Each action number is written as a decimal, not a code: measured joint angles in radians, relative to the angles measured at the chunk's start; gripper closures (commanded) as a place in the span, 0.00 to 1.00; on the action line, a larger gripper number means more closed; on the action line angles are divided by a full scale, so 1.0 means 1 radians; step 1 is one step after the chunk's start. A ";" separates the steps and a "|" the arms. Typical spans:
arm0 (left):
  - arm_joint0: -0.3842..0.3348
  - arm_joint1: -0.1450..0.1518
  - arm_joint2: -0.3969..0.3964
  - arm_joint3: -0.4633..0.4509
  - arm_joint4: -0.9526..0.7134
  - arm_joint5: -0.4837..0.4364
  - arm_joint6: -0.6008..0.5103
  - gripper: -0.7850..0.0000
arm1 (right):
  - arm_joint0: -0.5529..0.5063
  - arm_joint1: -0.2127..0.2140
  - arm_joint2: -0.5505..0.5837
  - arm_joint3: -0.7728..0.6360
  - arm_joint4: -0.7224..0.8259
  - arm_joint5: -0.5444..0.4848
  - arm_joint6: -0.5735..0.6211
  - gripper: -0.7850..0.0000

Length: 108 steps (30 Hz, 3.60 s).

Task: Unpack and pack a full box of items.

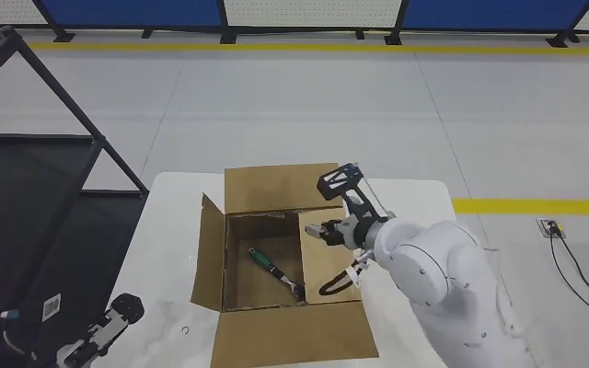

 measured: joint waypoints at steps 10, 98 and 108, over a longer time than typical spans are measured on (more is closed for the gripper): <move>-0.018 0.003 0.037 -0.048 -0.040 0.014 -0.076 0.00 | -0.141 0.049 0.322 0.148 -0.075 0.023 0.063 0.00; -0.050 -0.008 0.034 0.024 -0.074 0.016 -0.082 0.00 | 0.347 -0.112 -0.600 0.630 0.264 -0.085 -0.261 1.00; -0.038 -0.008 0.013 0.021 -0.083 0.008 -0.093 0.00 | 0.421 -0.179 -0.661 0.813 0.236 -0.047 -0.278 0.64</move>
